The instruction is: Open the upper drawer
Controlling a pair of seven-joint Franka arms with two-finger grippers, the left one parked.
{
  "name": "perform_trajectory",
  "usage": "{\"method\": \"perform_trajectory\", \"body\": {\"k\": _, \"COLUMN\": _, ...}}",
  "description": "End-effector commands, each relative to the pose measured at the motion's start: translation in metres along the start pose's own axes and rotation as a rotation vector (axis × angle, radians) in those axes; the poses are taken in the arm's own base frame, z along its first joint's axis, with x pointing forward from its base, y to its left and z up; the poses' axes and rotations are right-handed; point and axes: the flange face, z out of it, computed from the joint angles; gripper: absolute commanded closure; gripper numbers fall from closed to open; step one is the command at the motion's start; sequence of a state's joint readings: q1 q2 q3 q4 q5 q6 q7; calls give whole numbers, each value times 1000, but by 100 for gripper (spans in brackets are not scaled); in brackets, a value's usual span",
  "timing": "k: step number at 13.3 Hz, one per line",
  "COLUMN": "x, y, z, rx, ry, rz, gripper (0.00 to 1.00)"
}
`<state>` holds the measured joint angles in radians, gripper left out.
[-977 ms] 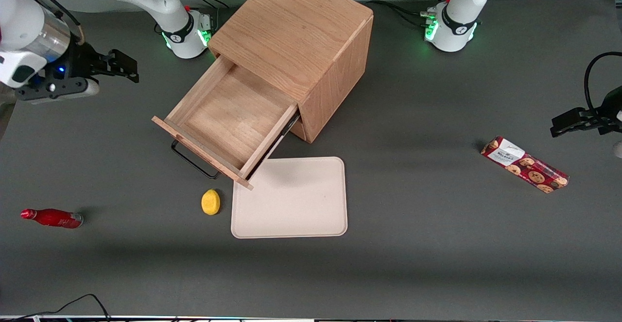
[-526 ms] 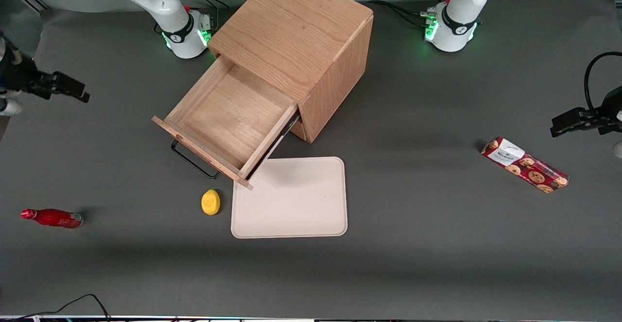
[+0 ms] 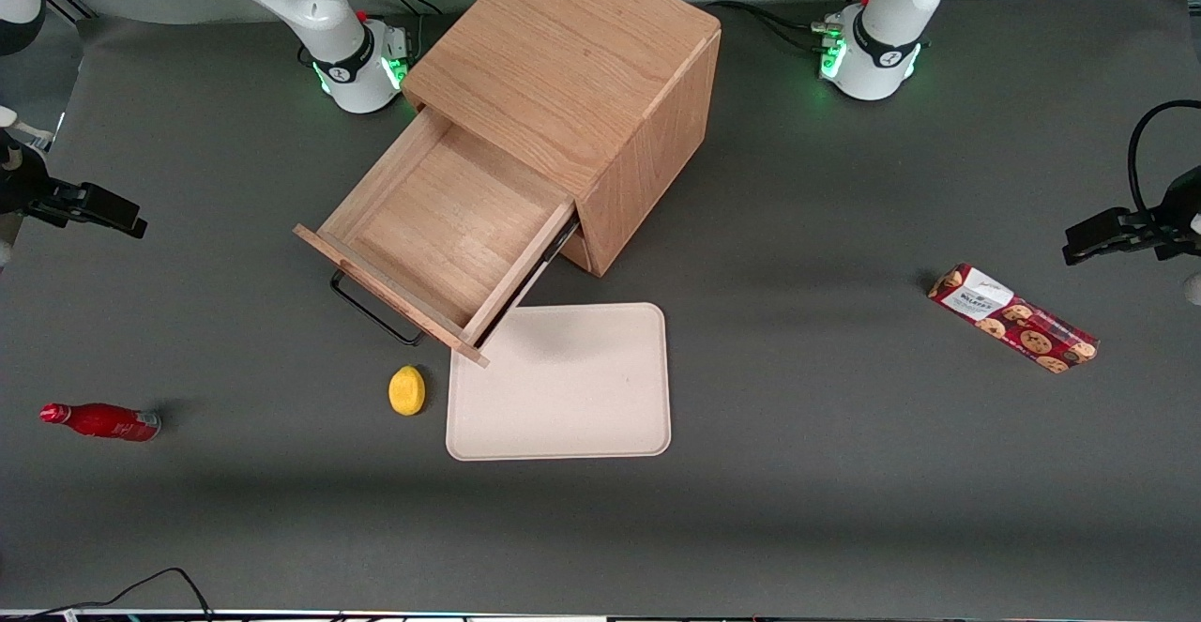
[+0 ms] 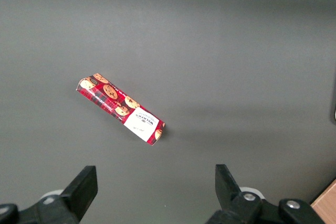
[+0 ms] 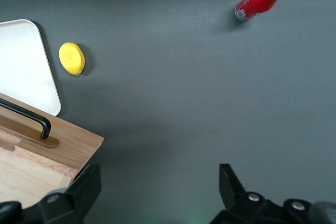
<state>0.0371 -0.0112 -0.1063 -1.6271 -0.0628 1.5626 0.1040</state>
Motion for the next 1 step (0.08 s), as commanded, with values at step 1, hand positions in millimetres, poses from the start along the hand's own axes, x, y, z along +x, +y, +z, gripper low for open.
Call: {"method": "perform_trajectory", "body": {"k": 1, "x": 2, "y": 0, "z": -6, "rx": -25, "ry": 6, "rz": 3, "gripper": 0}}
